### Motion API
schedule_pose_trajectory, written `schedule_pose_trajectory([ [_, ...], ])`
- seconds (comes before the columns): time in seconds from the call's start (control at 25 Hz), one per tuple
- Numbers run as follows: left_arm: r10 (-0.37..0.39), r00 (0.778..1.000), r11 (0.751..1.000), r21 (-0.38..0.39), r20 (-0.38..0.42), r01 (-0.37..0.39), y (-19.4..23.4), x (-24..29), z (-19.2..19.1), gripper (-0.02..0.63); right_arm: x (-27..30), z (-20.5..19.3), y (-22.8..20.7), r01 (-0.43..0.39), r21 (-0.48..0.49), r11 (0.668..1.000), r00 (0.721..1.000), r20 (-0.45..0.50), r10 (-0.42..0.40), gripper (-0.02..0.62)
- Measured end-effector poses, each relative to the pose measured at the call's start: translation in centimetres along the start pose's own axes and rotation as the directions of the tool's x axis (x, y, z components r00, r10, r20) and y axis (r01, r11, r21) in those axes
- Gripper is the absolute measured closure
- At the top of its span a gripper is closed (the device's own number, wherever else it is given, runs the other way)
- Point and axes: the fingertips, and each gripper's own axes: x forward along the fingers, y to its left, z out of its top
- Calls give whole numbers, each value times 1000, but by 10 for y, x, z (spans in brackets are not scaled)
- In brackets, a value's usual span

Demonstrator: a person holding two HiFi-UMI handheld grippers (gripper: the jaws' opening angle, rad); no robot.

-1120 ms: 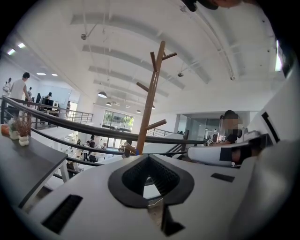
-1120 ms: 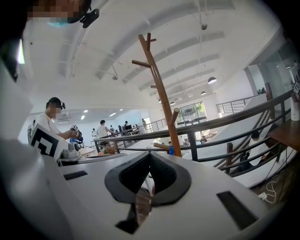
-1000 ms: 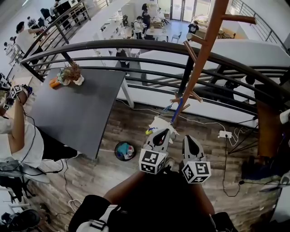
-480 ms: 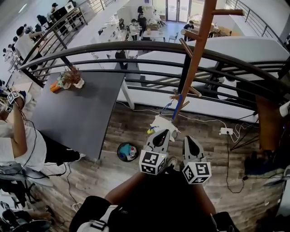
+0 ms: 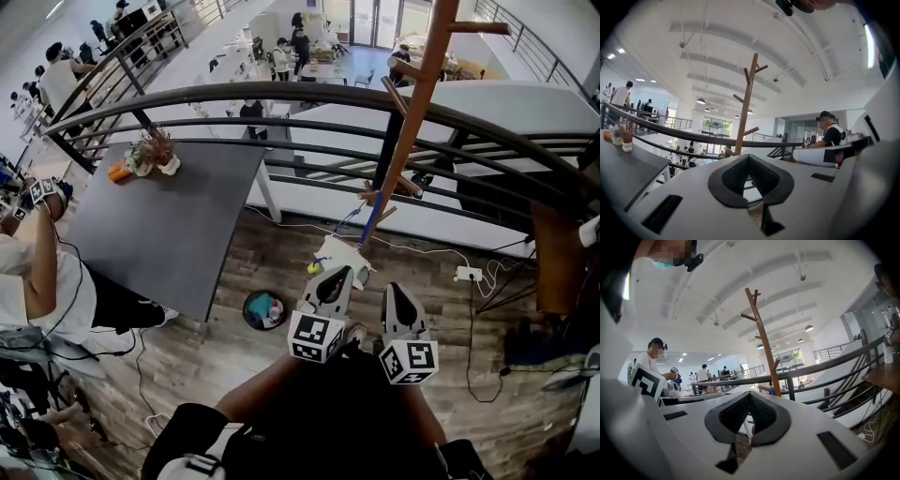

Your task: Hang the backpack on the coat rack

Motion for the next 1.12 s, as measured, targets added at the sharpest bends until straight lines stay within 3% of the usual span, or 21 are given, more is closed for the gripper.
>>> schedule_pose_trajectory([
  [1.12,-18,1000,1000,5,3,18,1,-7,-2,598,1,2,9,5,-21,1000,1000,18,-4,583],
])
